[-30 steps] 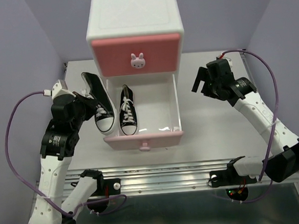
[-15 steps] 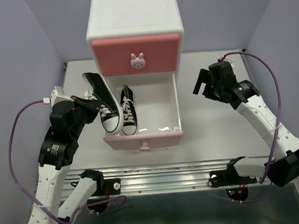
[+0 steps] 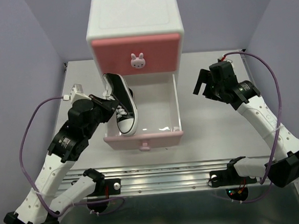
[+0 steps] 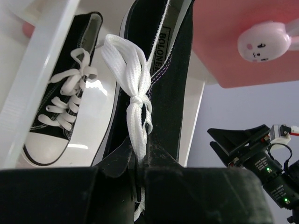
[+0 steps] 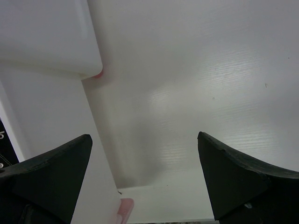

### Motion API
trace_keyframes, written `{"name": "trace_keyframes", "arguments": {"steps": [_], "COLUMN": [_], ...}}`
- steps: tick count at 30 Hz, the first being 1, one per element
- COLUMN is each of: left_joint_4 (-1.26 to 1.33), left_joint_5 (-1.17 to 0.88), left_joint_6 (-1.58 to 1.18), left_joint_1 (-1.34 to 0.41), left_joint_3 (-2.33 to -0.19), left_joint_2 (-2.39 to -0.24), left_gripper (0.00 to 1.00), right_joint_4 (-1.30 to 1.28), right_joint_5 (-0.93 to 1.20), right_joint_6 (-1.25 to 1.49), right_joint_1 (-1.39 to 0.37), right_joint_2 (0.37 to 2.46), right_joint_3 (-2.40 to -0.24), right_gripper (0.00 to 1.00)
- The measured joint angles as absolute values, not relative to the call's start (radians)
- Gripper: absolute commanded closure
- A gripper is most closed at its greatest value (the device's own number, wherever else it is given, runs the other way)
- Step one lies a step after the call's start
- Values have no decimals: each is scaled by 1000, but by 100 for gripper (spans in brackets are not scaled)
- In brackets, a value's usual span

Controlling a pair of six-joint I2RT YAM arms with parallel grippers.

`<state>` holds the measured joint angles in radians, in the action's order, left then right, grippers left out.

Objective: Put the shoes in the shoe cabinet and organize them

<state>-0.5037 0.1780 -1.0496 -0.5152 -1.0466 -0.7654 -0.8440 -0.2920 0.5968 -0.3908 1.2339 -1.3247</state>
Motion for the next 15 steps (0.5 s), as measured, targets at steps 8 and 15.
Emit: {"name": "trace_keyframes", "arguments": {"steps": [8, 15], "left_joint_4": [-468, -445], "left_joint_5": [313, 388], "left_joint_6": [-1126, -1193], "left_joint_1": [-695, -740], "left_joint_3": [-1037, -1002], "left_joint_2": [-817, -830], "left_gripper": [100, 100], "right_joint_4": [-844, -844], "right_joint_5": [-292, -292], "right_joint_6": [589, 574], "right_joint_1": [-391, -391], "right_joint_2": [1222, 1222], "right_joint_3": [-1325, -1325], "right_gripper": [0, 0]}}
